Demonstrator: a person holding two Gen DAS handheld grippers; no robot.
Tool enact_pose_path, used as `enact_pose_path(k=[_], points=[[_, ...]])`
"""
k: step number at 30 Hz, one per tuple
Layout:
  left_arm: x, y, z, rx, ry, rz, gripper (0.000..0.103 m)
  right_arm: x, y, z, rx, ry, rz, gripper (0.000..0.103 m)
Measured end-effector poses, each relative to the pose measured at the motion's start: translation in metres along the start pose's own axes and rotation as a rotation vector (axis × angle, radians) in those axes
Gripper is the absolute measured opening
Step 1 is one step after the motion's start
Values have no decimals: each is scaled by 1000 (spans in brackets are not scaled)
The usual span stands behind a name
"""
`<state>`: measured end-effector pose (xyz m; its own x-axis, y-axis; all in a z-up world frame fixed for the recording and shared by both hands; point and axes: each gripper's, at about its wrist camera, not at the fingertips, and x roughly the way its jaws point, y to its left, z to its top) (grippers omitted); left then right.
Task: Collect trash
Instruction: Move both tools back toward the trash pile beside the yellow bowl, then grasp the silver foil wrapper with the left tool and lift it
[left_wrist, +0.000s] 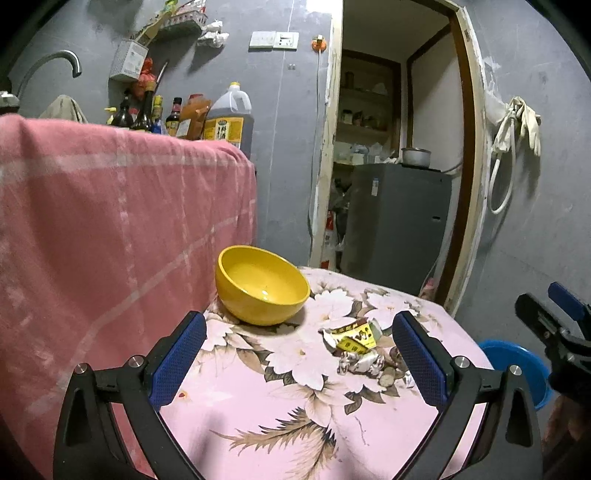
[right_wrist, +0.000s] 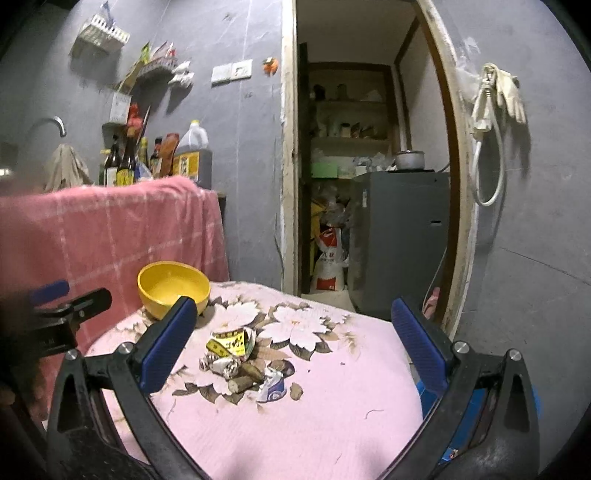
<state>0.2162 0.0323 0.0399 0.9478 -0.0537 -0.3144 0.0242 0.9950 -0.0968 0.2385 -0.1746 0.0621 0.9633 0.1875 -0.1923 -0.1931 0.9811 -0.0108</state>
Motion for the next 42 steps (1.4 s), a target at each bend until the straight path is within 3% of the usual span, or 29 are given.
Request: enact_pose_path(k=[11, 21, 29, 36, 42], points=[[35, -1, -5, 7, 77, -32, 99, 42, -3, -21, -63, 131, 17, 103], [85, -14, -10, 30, 234, -82, 96, 81, -27, -42, -32, 305, 14, 103], [127, -25, -22, 25, 411, -156, 69, 111, -36, -60, 17, 466, 59, 85], [158, -35, -33, 24, 543, -204, 58, 134, -31, -74, 11, 592, 114, 72], [170, -40, -35, 16, 565, -236, 53, 150, -28, -83, -3, 657, 140, 63]])
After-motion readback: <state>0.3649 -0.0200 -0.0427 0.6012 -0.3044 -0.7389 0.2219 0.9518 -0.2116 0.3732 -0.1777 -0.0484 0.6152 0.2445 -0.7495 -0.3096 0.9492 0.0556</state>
